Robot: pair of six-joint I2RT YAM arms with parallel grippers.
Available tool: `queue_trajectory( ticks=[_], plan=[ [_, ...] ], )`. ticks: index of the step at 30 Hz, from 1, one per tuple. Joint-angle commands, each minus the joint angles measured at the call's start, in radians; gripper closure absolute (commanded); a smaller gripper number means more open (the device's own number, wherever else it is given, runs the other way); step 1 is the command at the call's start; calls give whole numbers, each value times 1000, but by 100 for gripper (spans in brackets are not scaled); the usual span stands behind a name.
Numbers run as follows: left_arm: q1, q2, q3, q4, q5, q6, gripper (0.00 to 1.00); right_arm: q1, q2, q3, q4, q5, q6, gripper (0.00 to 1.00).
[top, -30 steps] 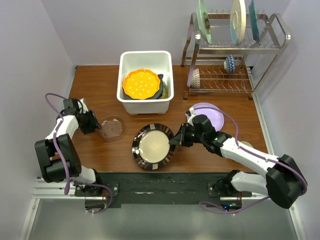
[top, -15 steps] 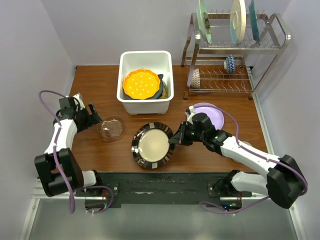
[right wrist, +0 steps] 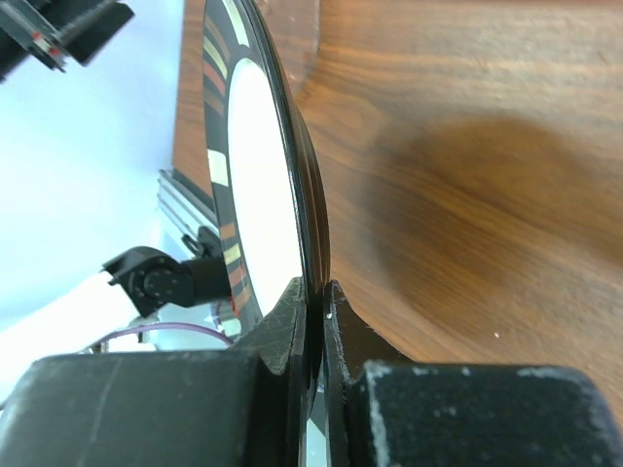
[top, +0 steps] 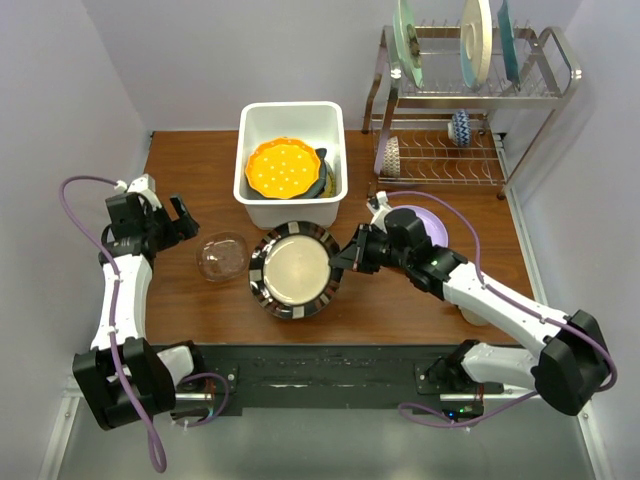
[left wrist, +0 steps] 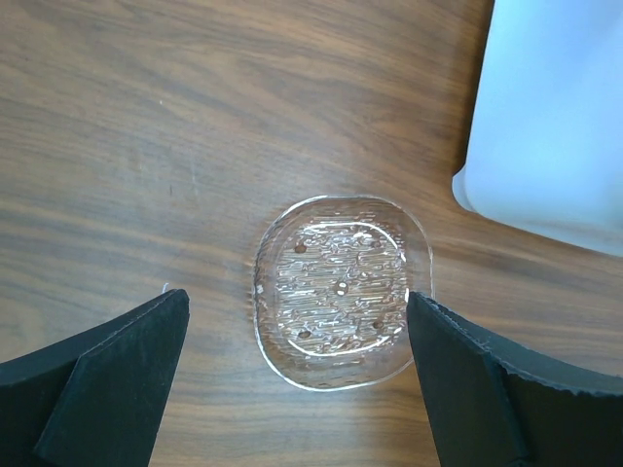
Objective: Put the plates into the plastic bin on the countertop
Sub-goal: Place the plate in the plastic bin.
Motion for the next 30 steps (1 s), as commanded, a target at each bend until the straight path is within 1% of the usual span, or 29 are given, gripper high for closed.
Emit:
queue_trajectory(
  ticks=[1,16,30],
  plan=[
    [5,-11,-7,40,26,5,2,-3,5,114,168,-68,39,100],
    [5,3,-7,41,52,6,0,-19,129,298,195,-83,42,100],
    [5,18,-14,44,82,8,0,-115,221,392,302,-128,105,100]
  ],
)
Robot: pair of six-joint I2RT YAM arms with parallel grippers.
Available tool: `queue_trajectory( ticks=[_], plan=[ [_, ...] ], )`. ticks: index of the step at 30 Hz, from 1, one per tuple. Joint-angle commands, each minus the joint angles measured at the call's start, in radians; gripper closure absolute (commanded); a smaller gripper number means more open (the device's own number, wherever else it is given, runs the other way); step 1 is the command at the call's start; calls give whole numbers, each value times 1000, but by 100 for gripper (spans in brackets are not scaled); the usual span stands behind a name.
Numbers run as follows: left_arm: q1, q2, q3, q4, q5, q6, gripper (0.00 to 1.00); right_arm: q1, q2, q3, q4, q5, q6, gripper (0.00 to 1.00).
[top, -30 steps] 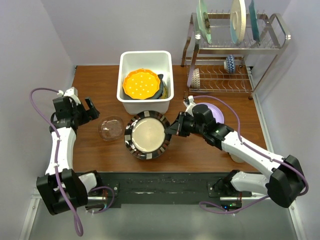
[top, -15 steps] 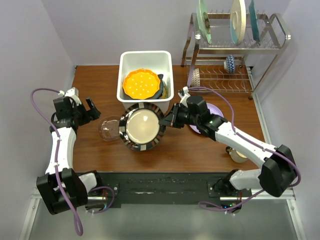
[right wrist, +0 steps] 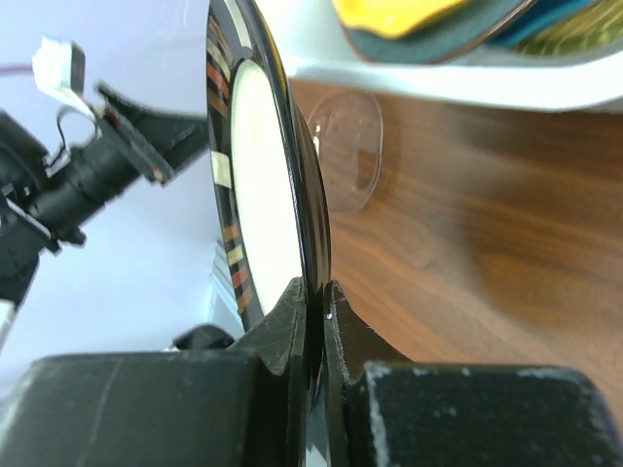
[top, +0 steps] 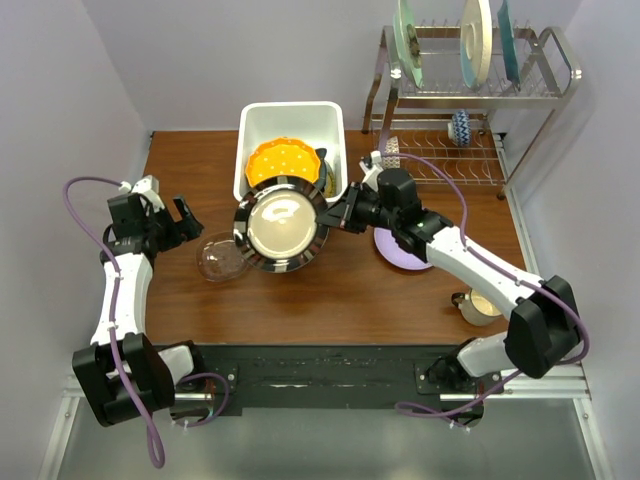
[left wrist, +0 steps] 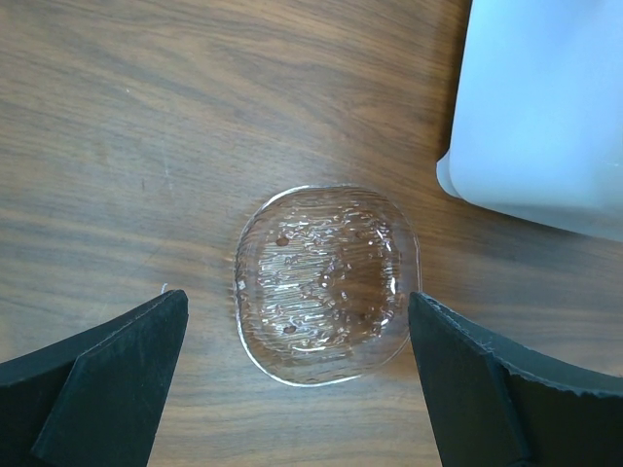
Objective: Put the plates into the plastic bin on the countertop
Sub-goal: Place the plate in the plastic bin.
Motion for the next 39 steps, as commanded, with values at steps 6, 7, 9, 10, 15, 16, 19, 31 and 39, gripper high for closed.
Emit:
queue_trajectory(
  ticks=[6,7,9,10,15,16,19,31,39],
  plan=[
    [5,13,-7,39,40,9,0,-58,30,144,269,-83,100,100],
    [5,13,-8,37,41,9,0,-66,38,148,274,-83,106,100],
    [4,16,-8,39,41,9,0,-73,52,155,289,-83,112,100],
    [4,16,-8,37,41,9,0,-79,58,156,309,-81,118,100],
    [1,27,-8,37,38,11,0,-101,110,173,365,-72,150,100],
    [-1,28,-7,36,41,12,0,-109,122,178,386,-70,161,100],
    [-2,28,-8,36,37,12,0,-121,173,222,395,-75,172,100],
    [-8,36,-10,31,30,12,0,-162,305,368,397,-46,192,100],
    [-18,36,-8,31,23,11,0,-188,397,432,417,-6,233,100]
  ],
)
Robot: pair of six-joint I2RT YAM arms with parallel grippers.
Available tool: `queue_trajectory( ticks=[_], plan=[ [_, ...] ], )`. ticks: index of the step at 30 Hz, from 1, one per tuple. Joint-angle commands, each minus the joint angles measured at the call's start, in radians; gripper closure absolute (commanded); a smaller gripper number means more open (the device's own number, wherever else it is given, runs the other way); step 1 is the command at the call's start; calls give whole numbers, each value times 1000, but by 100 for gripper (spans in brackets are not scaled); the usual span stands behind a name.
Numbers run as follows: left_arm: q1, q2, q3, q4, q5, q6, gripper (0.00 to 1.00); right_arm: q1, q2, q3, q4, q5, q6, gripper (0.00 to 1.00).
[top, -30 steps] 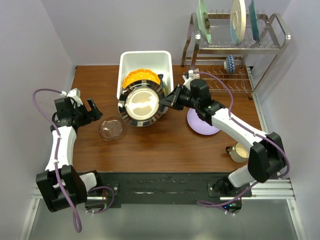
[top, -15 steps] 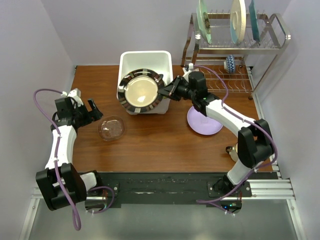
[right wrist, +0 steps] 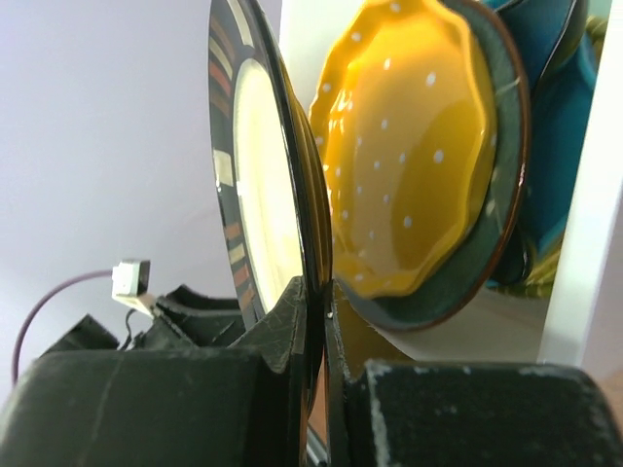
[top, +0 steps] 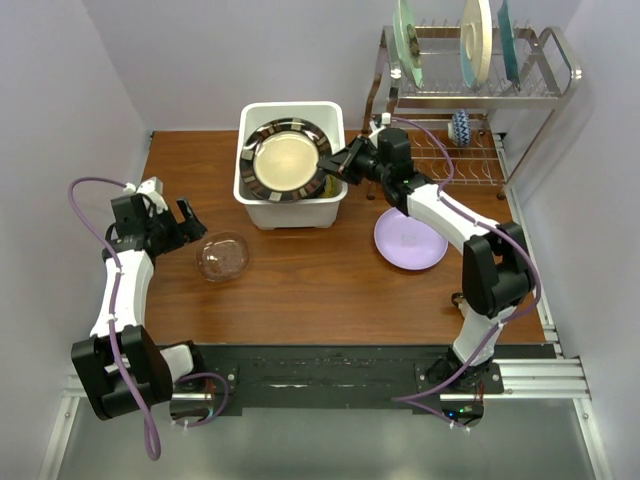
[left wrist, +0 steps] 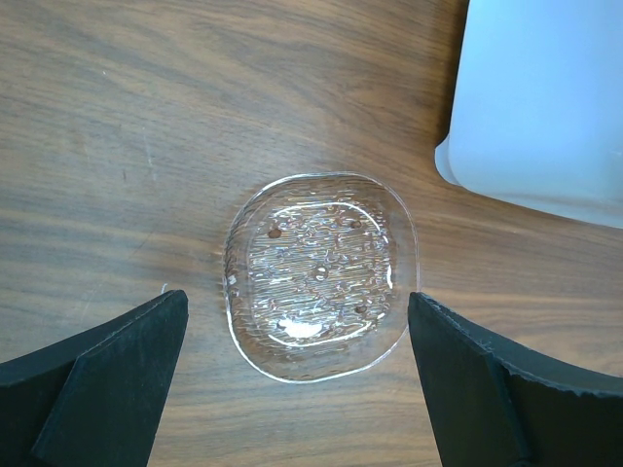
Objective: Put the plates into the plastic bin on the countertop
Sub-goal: Place the plate in the plastic bin.
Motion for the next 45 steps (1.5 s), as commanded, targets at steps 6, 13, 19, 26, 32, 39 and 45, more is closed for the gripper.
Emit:
queue_trajectory(
  ticks=[6,13,19,26,32,39,45],
  plan=[
    [-23,0,-4,32,-4,8,0,-22,81,197,197,18,91,100],
    [-28,1,-4,30,-9,8,0,-22,84,170,208,51,102,100],
    [-26,1,-3,30,-7,8,0,-24,58,147,177,96,74,100],
    [-29,1,-3,29,-6,8,0,-24,44,108,176,122,71,99],
    [-29,0,-3,29,-7,9,0,-22,48,92,183,118,80,93],
    [-31,1,-3,29,-10,9,0,-24,49,65,212,93,106,77],
    [-32,4,-1,29,-10,9,0,-22,13,-31,248,117,145,62]
  ],
)
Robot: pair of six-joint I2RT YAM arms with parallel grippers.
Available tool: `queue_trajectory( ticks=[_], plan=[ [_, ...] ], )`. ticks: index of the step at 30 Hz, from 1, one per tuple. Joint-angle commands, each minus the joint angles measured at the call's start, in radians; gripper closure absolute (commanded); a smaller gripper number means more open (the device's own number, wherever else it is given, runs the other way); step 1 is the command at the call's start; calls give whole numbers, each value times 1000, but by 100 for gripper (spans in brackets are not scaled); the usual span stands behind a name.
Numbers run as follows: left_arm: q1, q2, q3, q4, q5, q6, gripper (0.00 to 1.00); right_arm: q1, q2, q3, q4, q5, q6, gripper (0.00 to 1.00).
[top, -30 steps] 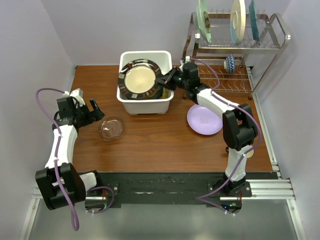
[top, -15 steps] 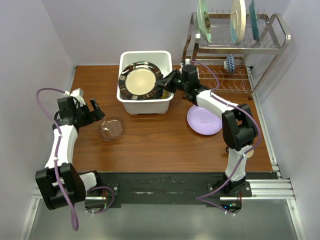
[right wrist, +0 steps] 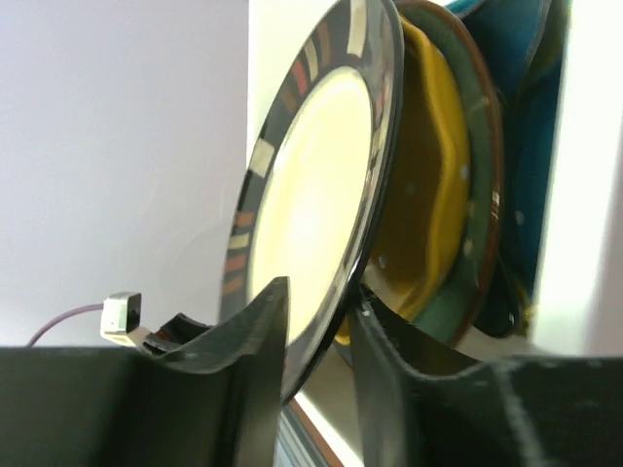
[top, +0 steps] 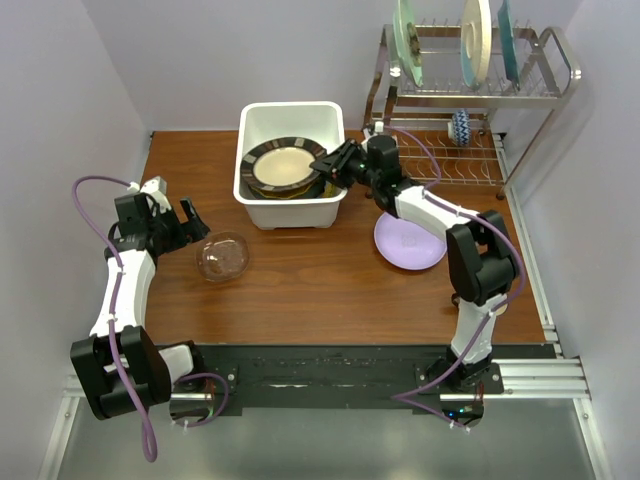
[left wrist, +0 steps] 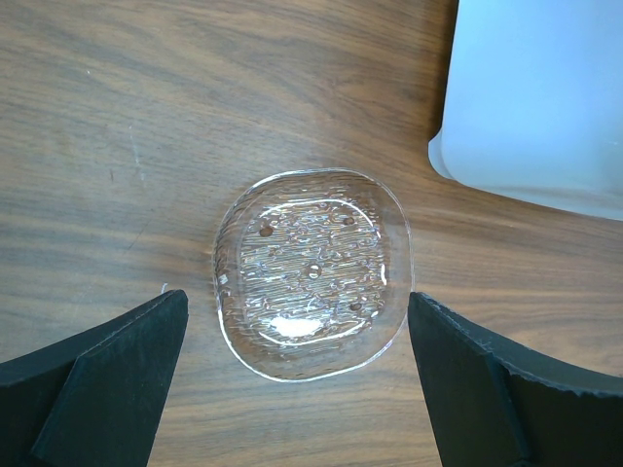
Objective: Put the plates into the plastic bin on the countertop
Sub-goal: Place the plate in the plastic bin.
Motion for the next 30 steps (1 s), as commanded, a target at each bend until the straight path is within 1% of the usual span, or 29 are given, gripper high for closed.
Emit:
queue_trajectory(
  ticks=[1,9,12,14,25,30],
  plan=[
    [-6,4,-1,29,-4,9,0,-39,-115,-66,143,79,66,61],
    [-7,4,-3,29,-4,9,0,-37,-155,-137,149,84,81,48],
    [-7,6,-1,29,-4,9,0,-39,-178,-152,129,75,80,42],
    [-7,6,-1,29,-4,9,0,-37,-192,-166,121,67,77,40],
    [-7,-7,2,26,-2,11,0,-37,-331,-277,112,15,52,37],
    [-9,-49,0,38,33,15,0,-39,-423,-319,32,-2,-15,36]
  ],
)
